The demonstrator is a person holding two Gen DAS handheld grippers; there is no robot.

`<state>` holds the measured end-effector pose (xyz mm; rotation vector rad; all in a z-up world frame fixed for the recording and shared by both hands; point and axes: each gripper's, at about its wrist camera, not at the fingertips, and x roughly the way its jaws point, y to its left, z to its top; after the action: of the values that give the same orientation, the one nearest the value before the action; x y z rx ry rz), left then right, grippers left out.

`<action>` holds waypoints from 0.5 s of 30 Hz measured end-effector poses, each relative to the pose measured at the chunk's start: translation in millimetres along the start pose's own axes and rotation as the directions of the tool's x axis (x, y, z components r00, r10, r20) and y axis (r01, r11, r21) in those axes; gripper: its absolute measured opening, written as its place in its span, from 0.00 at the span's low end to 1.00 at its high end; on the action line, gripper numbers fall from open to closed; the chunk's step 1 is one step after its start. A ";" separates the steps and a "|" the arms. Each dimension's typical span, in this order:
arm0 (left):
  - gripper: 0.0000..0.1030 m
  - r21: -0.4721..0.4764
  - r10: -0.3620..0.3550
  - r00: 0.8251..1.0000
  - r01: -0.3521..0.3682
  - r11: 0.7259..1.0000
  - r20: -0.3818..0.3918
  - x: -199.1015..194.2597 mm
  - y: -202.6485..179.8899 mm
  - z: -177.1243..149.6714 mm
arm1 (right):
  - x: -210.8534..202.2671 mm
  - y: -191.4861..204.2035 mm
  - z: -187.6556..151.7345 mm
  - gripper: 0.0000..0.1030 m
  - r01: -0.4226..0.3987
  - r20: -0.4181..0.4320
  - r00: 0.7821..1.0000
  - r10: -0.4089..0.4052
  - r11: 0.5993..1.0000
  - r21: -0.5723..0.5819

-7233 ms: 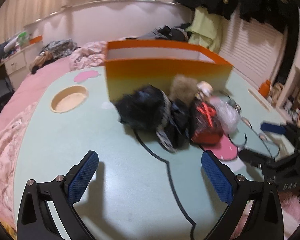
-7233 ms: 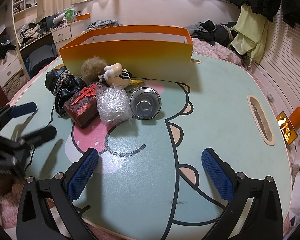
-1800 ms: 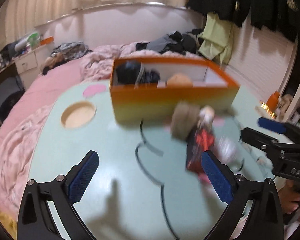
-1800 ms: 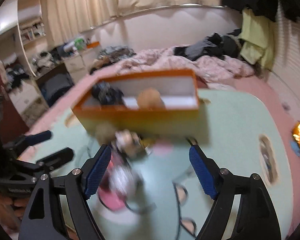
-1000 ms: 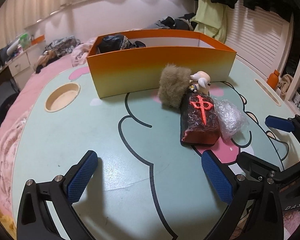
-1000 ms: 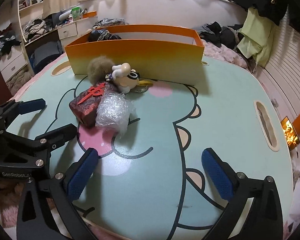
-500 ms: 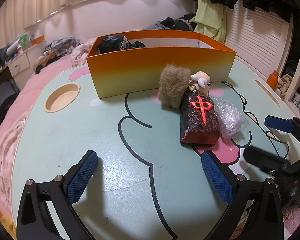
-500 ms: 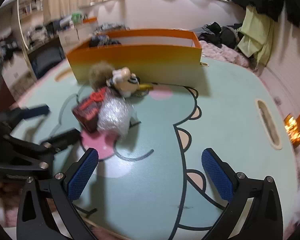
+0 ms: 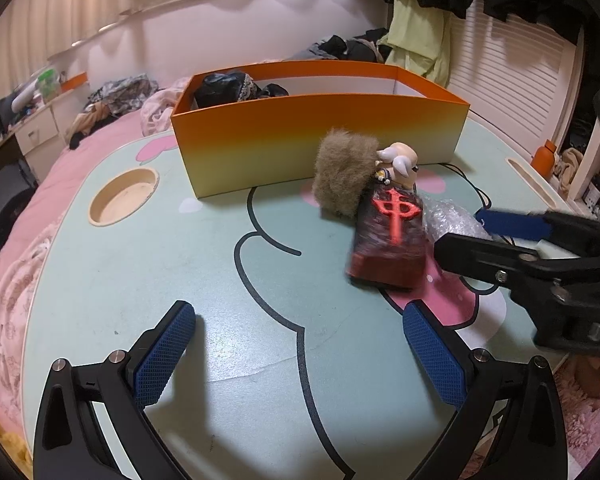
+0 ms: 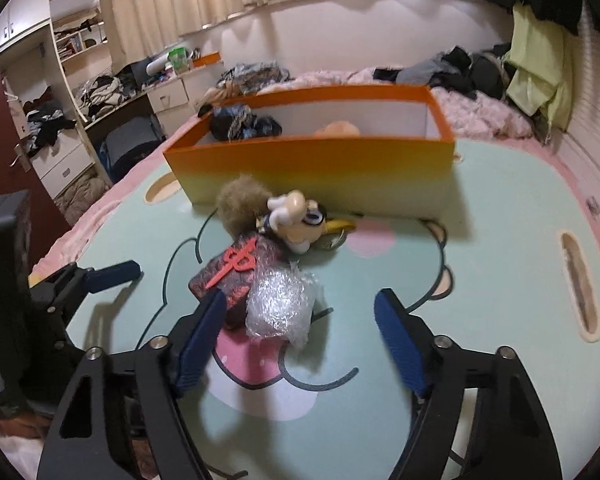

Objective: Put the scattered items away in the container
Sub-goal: 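Grasp the red mahjong tile box with the left gripper while the right gripper grasps the bubble wrap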

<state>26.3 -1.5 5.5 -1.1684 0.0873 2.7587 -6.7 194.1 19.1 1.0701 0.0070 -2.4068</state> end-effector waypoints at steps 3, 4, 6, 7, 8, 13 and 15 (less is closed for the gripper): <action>1.00 -0.001 0.000 1.000 0.000 1.000 0.000 0.0 -0.1 -0.3 | -1.9 -7.5 -5.7 0.33 -0.024 0.005 1.000 0.024 0.999 0.024; 1.00 0.000 0.000 1.000 0.000 1.000 0.000 -0.1 -0.1 -0.2 | -4.6 -10.8 -7.6 0.33 -0.034 0.015 0.999 0.034 0.999 0.037; 1.00 -0.001 0.000 1.000 0.000 1.000 0.000 0.0 -0.1 -0.4 | -12.9 -17.3 -12.1 0.33 -0.035 0.053 0.998 0.031 0.997 0.071; 1.00 -0.001 0.000 1.000 0.000 1.000 0.000 0.0 -0.4 -0.3 | -17.6 -20.7 -14.2 0.32 -0.032 0.072 0.997 0.026 0.996 0.087; 1.00 -0.001 0.000 1.000 0.000 1.000 0.000 0.0 -0.6 -0.2 | -22.6 -24.0 -16.5 0.32 -0.025 0.092 0.996 0.015 0.994 0.103; 1.00 0.018 -0.016 1.000 0.016 1.000 -0.003 -2.5 -5.1 0.7 | -39.4 -30.1 -25.5 0.32 0.019 0.163 0.986 -0.042 0.990 0.138; 1.00 0.049 -0.024 1.000 0.023 0.999 0.017 -7.1 -9.9 4.0 | -43.0 -29.1 -26.1 0.32 0.025 0.185 0.981 -0.051 0.990 0.140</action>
<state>29.9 7.9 13.4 -1.1257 0.1370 2.7298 22.7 243.8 25.5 0.9032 -0.2076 -2.5653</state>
